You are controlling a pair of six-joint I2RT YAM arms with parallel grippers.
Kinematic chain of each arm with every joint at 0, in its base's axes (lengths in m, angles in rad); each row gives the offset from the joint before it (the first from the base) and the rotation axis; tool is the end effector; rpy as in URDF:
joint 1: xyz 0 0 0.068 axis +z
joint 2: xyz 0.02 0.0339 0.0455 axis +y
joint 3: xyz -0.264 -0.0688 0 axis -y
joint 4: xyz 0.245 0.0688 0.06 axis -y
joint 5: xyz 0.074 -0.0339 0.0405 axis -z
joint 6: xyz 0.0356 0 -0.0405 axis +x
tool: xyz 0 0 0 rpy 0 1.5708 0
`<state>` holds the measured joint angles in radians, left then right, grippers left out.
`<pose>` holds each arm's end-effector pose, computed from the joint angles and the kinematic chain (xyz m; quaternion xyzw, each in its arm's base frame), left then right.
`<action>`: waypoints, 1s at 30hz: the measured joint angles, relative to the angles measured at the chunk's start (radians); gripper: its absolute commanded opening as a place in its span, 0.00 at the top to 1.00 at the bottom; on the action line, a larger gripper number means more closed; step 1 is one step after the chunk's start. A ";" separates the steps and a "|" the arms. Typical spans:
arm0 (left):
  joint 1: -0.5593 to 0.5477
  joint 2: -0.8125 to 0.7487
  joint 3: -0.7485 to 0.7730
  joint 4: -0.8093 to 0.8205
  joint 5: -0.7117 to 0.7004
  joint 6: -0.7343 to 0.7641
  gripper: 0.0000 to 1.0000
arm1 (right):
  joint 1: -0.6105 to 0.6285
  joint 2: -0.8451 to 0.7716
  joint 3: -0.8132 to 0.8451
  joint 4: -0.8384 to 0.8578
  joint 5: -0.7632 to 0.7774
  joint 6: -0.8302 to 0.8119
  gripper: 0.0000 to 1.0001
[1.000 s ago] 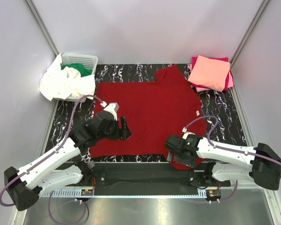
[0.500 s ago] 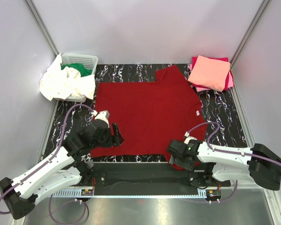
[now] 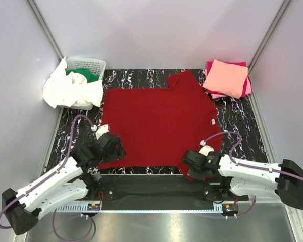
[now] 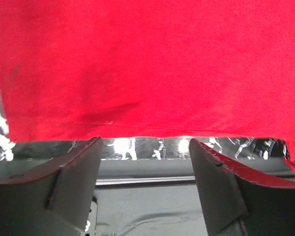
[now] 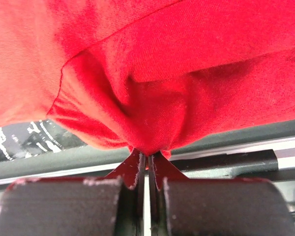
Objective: Fold and stack the t-shirts
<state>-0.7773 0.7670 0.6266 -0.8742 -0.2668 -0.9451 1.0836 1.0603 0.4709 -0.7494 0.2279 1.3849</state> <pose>0.1050 -0.0902 0.2298 -0.1163 0.9466 -0.1231 0.2743 0.0787 0.1314 0.1518 0.1611 0.9737 0.0712 0.1446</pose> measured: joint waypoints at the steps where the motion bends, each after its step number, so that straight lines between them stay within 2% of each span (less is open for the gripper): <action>1: 0.006 -0.004 0.000 -0.016 -0.011 -0.021 0.20 | 0.000 -0.014 0.000 -0.008 0.003 0.000 1.00; 10: 0.078 -0.062 -0.063 -0.075 -0.040 -0.171 0.23 | -0.001 -0.148 0.132 -0.142 0.139 0.005 1.00; 16: 0.074 -0.027 -0.119 -0.093 -0.032 -0.240 0.25 | -0.008 -0.133 0.227 -0.177 0.209 -0.023 1.00; 23: 0.018 0.032 -0.144 -0.107 -0.045 -0.315 0.26 | -0.010 -0.127 0.245 -0.215 0.235 -0.057 1.00; 29: 0.009 0.051 -0.156 -0.109 -0.061 -0.349 0.34 | -0.010 -0.185 0.245 -0.252 0.235 -0.062 1.00; 30: 0.009 0.062 -0.159 -0.101 -0.065 -0.351 0.37 | -0.010 -0.197 0.245 -0.260 0.237 -0.063 1.00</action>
<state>-0.7685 0.8291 0.4671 -0.9752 -0.3317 -1.2957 1.0733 0.8631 0.7158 -1.0096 0.4644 1.3224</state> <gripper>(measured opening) 0.674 0.019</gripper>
